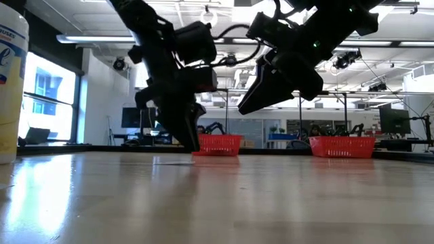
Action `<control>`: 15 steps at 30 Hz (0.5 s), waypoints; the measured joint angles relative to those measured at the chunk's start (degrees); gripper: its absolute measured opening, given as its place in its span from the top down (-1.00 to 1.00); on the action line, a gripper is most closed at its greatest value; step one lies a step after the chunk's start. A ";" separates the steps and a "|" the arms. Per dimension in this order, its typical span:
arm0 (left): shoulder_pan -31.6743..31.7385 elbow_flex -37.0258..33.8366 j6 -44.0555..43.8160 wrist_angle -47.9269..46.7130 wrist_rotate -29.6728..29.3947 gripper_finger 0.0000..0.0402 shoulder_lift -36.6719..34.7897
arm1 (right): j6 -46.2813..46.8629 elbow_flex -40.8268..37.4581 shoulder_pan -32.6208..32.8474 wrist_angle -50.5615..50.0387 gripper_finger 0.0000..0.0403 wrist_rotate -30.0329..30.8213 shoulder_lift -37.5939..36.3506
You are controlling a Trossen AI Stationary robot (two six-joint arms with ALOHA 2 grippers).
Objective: Pick & Place First Aid Supplies
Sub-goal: Put the ointment pack into the right red bin
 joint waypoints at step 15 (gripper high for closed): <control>0.60 0.26 9.45 1.48 1.16 0.53 4.83 | 0.87 -0.02 0.00 -0.49 0.37 -1.15 0.00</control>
